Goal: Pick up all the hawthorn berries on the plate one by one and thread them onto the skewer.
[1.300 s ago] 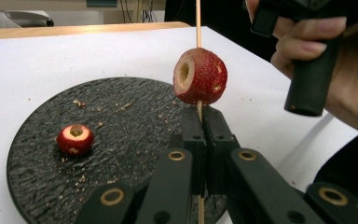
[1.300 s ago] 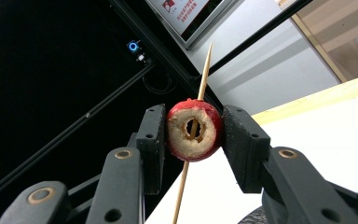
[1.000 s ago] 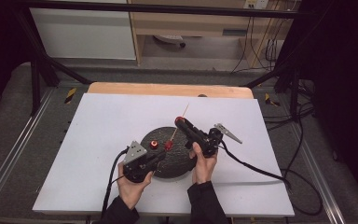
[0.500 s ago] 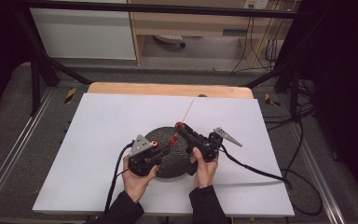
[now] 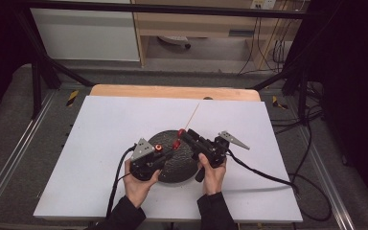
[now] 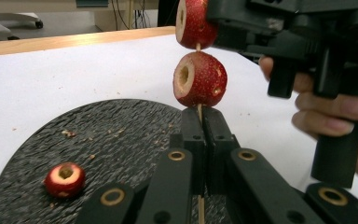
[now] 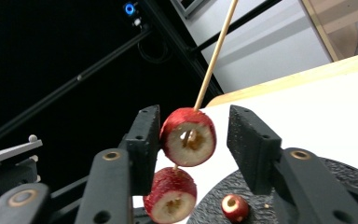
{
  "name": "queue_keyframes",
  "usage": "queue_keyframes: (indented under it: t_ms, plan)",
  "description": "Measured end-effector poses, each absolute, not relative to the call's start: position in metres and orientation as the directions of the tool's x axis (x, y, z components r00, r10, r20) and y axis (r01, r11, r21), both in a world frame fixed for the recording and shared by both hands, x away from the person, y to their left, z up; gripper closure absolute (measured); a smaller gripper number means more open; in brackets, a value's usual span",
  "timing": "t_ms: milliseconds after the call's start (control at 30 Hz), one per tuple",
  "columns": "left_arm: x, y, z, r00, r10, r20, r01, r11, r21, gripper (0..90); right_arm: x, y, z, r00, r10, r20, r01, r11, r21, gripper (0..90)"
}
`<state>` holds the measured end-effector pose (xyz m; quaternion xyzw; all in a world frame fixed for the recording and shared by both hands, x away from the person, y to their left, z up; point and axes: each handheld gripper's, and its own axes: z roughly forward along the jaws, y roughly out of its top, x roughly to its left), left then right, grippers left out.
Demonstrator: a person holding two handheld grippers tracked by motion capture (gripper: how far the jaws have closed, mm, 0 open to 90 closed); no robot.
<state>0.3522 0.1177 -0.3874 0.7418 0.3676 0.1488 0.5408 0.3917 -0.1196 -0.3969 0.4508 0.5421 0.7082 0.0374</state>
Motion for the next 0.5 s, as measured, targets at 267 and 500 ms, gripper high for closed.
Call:
queue_keyframes:
  t_ms: [267,500]
  plan:
    - [0.35,0.134,-0.394,0.682,0.714,-0.159,0.394,-0.176,0.902,88.4,0.394,-0.128,-0.394,-0.612,0.597,0.519,0.459,-0.267,0.847,28.7]
    - [0.347,0.154,-0.399,0.683,0.721,-0.118,0.4,-0.233,0.887,88.3,0.394,-0.132,-0.399,-0.626,0.653,0.426,0.491,-0.093,0.866,13.4]
